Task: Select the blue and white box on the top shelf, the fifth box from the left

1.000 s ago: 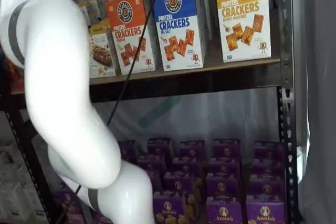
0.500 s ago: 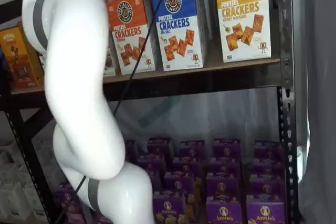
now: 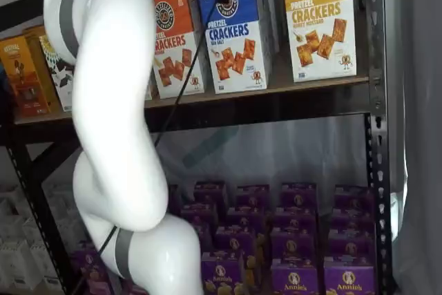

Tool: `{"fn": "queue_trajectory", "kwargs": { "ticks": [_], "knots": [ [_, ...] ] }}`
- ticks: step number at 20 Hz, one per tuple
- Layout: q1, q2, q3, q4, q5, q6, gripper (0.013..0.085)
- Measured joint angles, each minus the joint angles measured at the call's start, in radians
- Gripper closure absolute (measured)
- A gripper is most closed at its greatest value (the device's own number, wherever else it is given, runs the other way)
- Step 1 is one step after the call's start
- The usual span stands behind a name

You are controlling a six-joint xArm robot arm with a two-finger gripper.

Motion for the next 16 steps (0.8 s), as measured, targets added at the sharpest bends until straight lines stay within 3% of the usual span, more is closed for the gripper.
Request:
{"fn": "queue_trajectory", "kwargs": {
  "ticks": [7,16],
  "knots": [
    [0.037,0.002,-0.016,-0.058,0.043,0.019,0.0130],
    [0.058,-0.035,0.051,-0.078,-0.019,0.025,0.0130]
  ]
}}
